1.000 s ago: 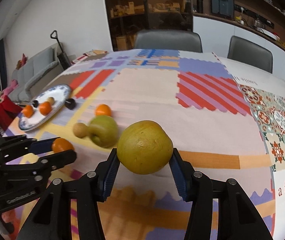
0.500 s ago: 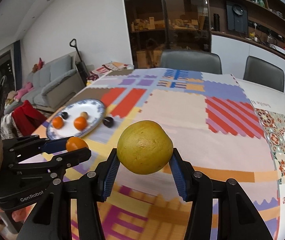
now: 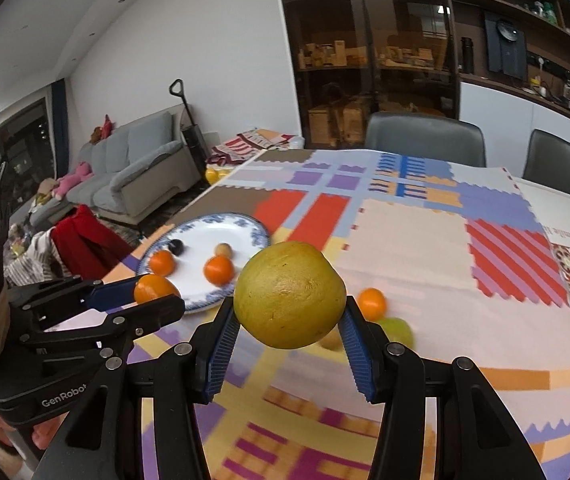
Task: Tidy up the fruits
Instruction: 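Carry the orange and the yellow pear over the plate with both tools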
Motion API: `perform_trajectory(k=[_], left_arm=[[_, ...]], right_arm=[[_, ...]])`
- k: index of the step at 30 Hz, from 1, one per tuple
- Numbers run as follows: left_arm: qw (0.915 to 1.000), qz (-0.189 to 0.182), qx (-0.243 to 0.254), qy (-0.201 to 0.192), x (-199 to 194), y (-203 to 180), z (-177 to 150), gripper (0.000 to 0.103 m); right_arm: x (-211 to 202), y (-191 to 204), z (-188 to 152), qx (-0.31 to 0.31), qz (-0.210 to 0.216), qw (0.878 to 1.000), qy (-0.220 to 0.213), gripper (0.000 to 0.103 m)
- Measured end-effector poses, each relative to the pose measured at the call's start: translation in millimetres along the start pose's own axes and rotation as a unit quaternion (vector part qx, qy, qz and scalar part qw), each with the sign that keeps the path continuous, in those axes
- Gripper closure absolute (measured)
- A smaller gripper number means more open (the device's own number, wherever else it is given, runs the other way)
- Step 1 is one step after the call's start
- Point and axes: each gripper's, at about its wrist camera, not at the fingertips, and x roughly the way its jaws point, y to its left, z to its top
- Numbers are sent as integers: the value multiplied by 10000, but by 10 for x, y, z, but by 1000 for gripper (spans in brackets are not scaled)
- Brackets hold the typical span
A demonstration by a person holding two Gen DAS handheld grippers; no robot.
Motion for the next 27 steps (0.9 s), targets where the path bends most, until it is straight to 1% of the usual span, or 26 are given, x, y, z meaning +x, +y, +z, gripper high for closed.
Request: perform_trajectory(k=[10,15,22,27], left_arm=[[9997,191,-149,-76,-44,481,36,70],[9994,315,-90,-73,11,725,90,70],[9988,485,56,-3,213,1033,178,70],[9988,461,61,133,428,1196,250,70]], right_arm=[[265,355,181,-29,189,9998,52,51],[479,511,262,-81,226,9996,164,51],[825,697,350,-272,199,9987,388,51],[1084,724,416,-252,180,9980,552,51]])
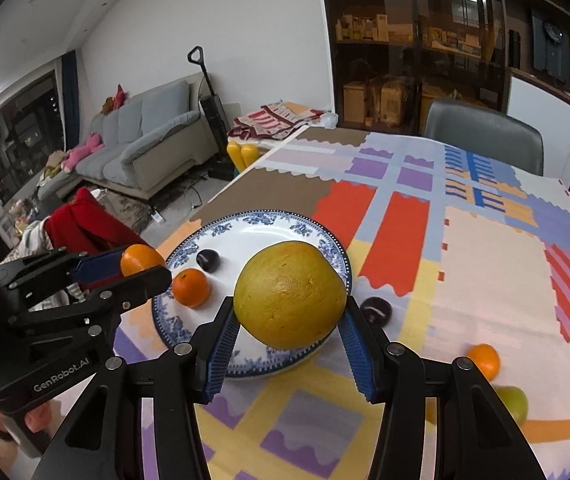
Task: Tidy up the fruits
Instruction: 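Carry the orange and the yellow pear over the plate with both tools, then open both tools to drop the orange and pear onto the plate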
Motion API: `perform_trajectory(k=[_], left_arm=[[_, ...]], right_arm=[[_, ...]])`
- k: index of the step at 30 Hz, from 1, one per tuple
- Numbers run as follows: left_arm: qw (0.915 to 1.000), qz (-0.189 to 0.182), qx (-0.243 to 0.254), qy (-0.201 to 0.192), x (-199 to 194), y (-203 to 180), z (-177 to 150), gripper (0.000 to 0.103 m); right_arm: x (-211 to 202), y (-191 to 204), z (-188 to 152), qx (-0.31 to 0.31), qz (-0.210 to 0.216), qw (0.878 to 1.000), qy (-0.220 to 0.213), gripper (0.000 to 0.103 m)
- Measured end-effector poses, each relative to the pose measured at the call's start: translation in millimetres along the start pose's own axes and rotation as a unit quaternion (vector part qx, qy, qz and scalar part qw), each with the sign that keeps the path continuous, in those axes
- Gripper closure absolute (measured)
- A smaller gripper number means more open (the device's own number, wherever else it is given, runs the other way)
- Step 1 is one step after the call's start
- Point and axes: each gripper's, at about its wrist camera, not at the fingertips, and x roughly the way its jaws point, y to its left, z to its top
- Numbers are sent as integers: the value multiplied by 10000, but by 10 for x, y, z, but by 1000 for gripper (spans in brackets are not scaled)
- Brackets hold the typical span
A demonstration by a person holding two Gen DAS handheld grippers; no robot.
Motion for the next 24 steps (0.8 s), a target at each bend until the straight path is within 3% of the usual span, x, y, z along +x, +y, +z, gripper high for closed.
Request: perform_trajectory(k=[13,24], left_arm=[[9992,-118,73,388,679,213,267,70],[9939,-133,24,1093,1193,237,345,70]], right_arm=[[673,-164,252,99,-123,9985,519,51],[1012,-255,262,231,-115,9957,890,51]])
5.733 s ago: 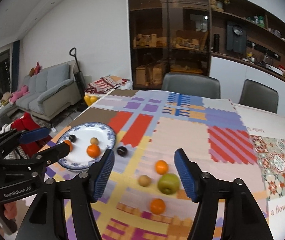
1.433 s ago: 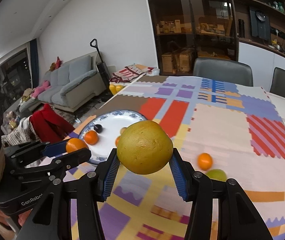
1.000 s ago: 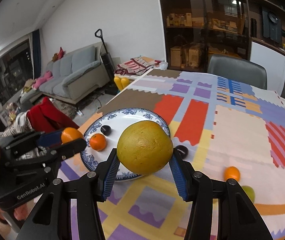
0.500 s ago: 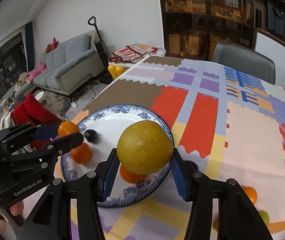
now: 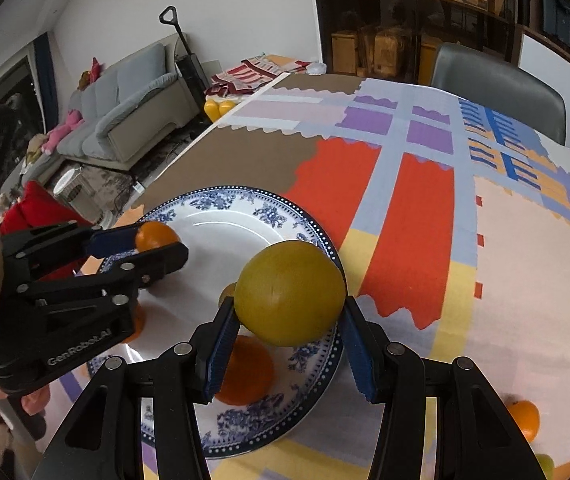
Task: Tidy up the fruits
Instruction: 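Open both tools to drop the orange and pear onto the plate, then move both open tools back toward the kiwi and green apple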
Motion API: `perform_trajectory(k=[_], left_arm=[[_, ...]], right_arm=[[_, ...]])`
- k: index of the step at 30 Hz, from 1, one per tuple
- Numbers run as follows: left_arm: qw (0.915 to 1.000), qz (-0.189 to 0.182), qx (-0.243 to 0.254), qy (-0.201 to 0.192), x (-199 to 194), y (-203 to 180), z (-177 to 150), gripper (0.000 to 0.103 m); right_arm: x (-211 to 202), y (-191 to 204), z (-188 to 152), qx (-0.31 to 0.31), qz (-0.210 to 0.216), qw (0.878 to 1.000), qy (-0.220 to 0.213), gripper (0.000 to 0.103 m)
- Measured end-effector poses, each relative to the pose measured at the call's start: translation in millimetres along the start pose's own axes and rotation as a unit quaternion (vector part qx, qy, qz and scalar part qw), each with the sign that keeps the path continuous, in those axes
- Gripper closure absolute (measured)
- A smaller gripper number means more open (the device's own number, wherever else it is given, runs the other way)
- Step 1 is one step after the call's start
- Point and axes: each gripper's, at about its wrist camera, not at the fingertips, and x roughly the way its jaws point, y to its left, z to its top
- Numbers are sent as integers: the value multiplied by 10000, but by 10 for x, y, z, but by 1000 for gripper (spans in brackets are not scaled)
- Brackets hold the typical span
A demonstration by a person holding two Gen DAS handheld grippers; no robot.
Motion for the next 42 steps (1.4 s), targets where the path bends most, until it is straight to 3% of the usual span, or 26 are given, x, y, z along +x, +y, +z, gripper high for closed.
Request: perform_trajectory(k=[4,7,10,20,22,28,35,42], left_arm=[[10000,-44,-35,33,5,-4,12,70],[10000,31,6,-34,-53,-12,5,62],[9998,161,42,-136,-163,-16,-14,61],[9955,371,325,-805,-842,-245,-145,54],[9935,395,355,-1007,-1018,-327,-185,51],[9869,443,509,-1468,-1433,-618,-323,38],[9811,522,643,-1746,-1700,-984,-443,16],[9790,396,643,-1893,-1808,-1287,-553,9]], right_arm=[[22,-10,11,13,-14,10000,22,51],[-37,19,28,-80,-12,9999,-119,51],[-84,47,22,-159,-35,9998,-145,51],[-557,30,-143,12,-5,9985,-543,50],[-735,24,-198,15,-89,9975,-698,41],[-1261,-48,-380,142,-412,9909,-1276,28],[-1778,-201,-623,273,-738,9829,-1662,21],[-2087,-399,-860,370,-1188,9762,-1778,19]])
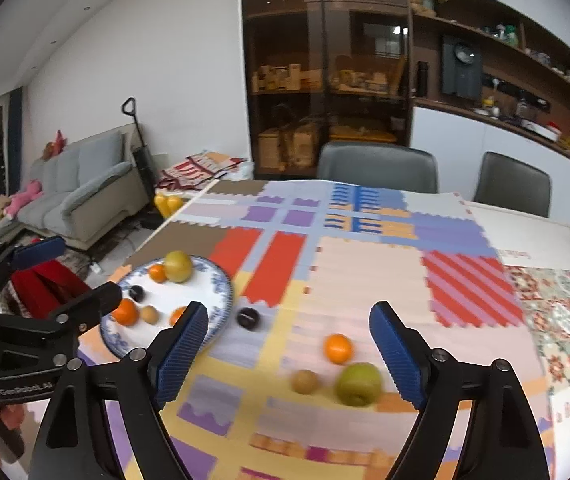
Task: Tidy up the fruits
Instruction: 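Move both open tools back toward the kiwi and green apple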
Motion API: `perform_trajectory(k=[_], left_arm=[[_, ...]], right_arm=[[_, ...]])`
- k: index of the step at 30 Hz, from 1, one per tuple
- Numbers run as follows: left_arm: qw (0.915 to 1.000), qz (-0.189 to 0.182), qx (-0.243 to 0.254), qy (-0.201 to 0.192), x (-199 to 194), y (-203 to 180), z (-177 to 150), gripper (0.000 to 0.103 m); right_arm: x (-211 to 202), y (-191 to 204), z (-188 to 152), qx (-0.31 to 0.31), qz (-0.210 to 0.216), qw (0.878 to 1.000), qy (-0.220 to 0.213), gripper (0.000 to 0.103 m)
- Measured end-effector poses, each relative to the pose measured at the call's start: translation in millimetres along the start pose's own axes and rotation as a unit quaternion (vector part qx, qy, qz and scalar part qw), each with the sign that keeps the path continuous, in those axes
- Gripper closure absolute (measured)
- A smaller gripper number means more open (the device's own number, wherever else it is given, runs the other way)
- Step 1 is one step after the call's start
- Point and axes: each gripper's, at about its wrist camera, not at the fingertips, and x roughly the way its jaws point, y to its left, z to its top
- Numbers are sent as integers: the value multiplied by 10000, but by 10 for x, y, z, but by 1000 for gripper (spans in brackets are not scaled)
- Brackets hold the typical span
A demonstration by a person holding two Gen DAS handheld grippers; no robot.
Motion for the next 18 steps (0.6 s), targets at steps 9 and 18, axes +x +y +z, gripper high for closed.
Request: perform_trajectory(k=[9,18], left_arm=[[9993,-352,-82,-40,-36,-272,-109,8],[9965,-658,373,-353,-39,-545,-235,8]], right_arm=[[-236,-282,-137,92,-355,9992,-139,19],[-332,-361,-313,-200,-685,9972,-223,19]])
